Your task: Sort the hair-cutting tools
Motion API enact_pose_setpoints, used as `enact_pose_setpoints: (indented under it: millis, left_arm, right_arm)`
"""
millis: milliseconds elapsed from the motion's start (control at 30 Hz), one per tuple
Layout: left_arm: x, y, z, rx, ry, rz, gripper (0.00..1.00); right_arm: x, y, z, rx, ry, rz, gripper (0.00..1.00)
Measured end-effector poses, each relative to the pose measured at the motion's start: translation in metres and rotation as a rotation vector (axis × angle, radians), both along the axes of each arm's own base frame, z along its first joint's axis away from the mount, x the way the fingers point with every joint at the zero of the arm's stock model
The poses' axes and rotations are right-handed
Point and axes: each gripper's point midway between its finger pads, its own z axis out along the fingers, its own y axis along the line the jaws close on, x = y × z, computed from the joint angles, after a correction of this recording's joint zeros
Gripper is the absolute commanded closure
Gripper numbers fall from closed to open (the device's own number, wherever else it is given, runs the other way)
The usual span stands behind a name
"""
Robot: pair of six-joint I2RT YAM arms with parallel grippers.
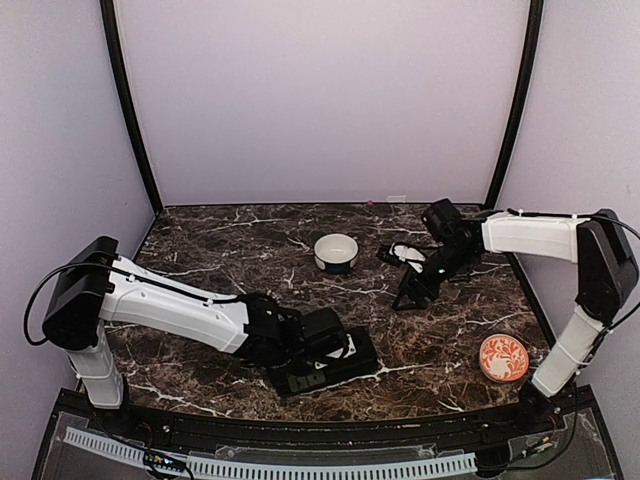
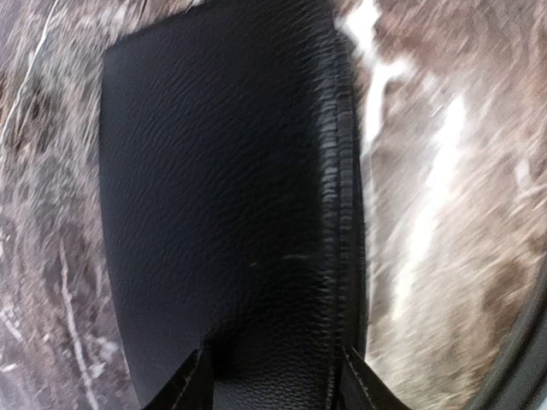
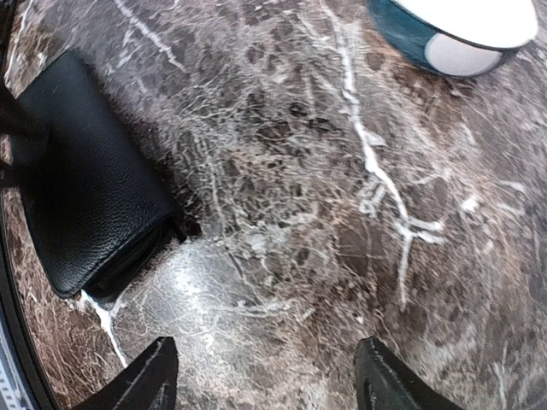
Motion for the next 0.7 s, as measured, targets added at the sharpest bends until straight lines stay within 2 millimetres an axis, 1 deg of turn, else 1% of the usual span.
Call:
enact_pose_setpoints:
  millis: [67,133,233,333,400,500,567,633,700]
  left_arm:
    - [0.006,0.012,-0.004,0.052,-0.043,-0.004,0.54]
    - [0.014,0.019,-0.004,0.087,-0.085,-0.009,0.54]
    - [0.031,0.038,-0.007,0.159,-0.149,-0.002,0.54]
    - [0.039,0.048,-0.006,0.18,-0.162,-0.011,0.54]
    - [0.04,0.053,-0.007,0.191,-0.157,-0.028,0.53]
    - [0.036,0.056,-0.002,0.17,-0.123,-0.054,0.53]
    - [0.028,0.057,0.004,0.148,-0.082,-0.076,0.53]
    - [0.021,0.054,0.012,0.106,-0.04,-0.093,0.53]
    - [0.015,0.049,0.019,0.062,0.008,-0.107,0.59]
  right_arm:
    - [-0.004,0.004,-0.006,-0.002,0.013,0.031,0.37]
    - [-0.01,0.007,-0.015,-0.01,0.031,0.069,0.39]
    - [-0.019,0.012,-0.027,-0.03,0.054,0.12,0.42]
    - [-0.031,0.018,-0.036,-0.048,0.076,0.174,0.49]
    - [-0.036,0.02,-0.04,-0.058,0.086,0.209,0.56]
    - [-0.038,0.027,-0.041,-0.064,0.08,0.261,0.61]
    - [-0.036,0.032,-0.041,-0.062,0.068,0.288,0.65]
    - [-0.031,0.037,-0.04,-0.059,0.053,0.3,0.68]
    - [-0.028,0.043,-0.045,-0.07,0.051,0.312,0.7]
